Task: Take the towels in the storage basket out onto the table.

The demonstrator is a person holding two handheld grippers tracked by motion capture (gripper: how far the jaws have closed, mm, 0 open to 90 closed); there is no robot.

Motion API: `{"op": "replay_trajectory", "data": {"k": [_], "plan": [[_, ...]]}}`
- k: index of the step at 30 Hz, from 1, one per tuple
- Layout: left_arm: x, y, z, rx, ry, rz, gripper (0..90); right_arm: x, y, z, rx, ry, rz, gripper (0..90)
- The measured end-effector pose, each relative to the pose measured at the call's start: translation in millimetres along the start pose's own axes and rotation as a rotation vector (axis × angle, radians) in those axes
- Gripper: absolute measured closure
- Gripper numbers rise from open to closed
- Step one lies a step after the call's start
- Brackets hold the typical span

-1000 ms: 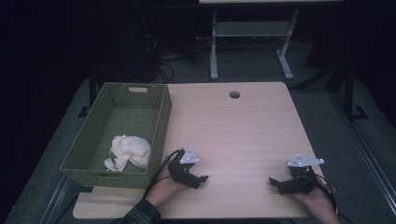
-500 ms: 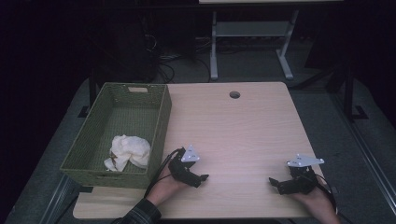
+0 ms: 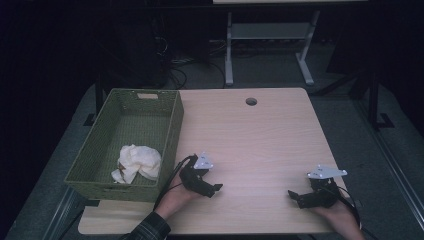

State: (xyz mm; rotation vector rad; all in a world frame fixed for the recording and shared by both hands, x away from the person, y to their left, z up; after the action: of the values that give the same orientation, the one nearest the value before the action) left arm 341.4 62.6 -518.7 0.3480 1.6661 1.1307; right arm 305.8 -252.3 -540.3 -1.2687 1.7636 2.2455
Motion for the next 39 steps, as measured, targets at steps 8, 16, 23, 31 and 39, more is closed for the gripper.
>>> {"op": "replay_trajectory", "data": {"k": [8, 16, 23, 31, 39], "plan": [[-6.6, 9.5, 3.4, 0.001, 0.027, -0.015, 13.6, 0.0, 0.0, 0.1, 0.0, 0.0, 0.0, 0.5], [-11.8, 12.8, 5.6, -0.003, 0.024, -0.012, 13.5, 0.0, -0.2, -0.2, 0.002, -0.005, 0.005, 0.0], [-15.3, 17.2, 7.1, -0.001, 0.033, -0.012, 13.5, 0.0, -0.3, -0.2, 0.003, -0.007, 0.004, 0.0], [-18.4, 21.2, 8.1, 0.0, 0.033, -0.015, 13.6, 0.2, -0.2, -0.1, 0.001, -0.002, 0.005, 0.0], [-22.8, 27.1, 8.6, 0.014, 0.04, -0.014, 13.8, 0.4, -0.1, 0.9, 0.001, 0.003, 0.002, 0.0]]}}
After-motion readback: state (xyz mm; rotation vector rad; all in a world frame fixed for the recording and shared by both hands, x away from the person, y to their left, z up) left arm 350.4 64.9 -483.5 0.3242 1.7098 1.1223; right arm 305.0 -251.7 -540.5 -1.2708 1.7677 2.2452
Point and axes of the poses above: each handheld gripper's, and its own axes: y roughly backward along the jaws, x roughly out of its underside, z roughly to its left, the point moved 8 cm from there along -y, roughly forward along the jaws, and after that the axes turned 8 degrees about z, right-handed, at the moved point
